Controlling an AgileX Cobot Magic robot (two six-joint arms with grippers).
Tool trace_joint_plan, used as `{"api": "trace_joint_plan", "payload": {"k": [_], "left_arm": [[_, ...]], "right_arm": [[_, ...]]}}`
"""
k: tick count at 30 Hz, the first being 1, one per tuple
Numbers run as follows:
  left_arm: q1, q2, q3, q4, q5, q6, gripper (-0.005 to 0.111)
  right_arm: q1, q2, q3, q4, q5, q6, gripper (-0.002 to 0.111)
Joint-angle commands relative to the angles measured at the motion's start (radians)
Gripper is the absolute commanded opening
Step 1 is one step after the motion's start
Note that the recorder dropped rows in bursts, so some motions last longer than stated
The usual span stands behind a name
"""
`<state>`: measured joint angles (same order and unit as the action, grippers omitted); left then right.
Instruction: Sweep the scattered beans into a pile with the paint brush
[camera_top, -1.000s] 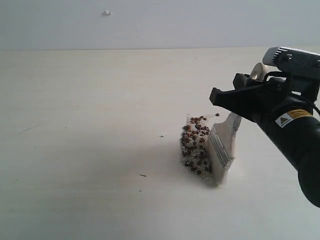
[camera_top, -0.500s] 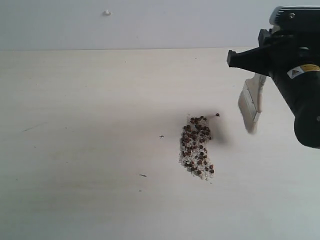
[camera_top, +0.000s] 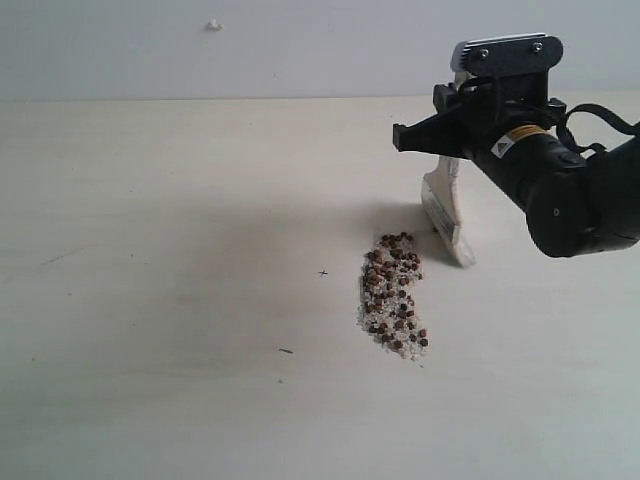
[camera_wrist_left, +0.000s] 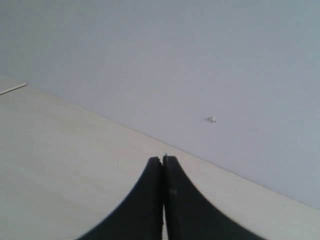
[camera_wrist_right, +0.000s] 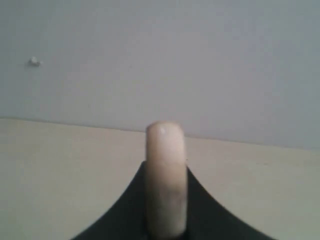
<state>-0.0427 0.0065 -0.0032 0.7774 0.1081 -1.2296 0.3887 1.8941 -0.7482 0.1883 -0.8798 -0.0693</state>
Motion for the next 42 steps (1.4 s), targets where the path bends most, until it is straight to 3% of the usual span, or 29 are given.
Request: {"api": "trace_joint_plan", "payload": {"k": [1, 14, 32, 37, 42], "left_arm": [[0.003, -0.006, 0.003, 0.003, 0.003, -0.004, 0.000], [0.003, -0.006, 0.003, 0.003, 0.003, -0.004, 0.000], [0.003, -0.006, 0.003, 0.003, 0.003, -0.003, 0.000], [0.003, -0.006, 0.003, 0.003, 0.003, -0.003, 0.000], [0.003, -0.006, 0.003, 0.003, 0.003, -0.003, 0.000]], "right_arm": [[-0.004, 0.005, -0.006, -0.117, 0.038, 0.134, 0.000], [-0.004, 0.005, -0.006, -0.280, 0.074, 0.308, 0.000], [-0.018, -0.191, -0.006, -0.281, 0.175, 0.134, 0.000], [-0.110, -0.201, -0.006, -0.520, 0.195, 0.226, 0.000], [-0.264, -0.198, -0.029, -0.985, 0.029, 0.516, 0.000]]}}
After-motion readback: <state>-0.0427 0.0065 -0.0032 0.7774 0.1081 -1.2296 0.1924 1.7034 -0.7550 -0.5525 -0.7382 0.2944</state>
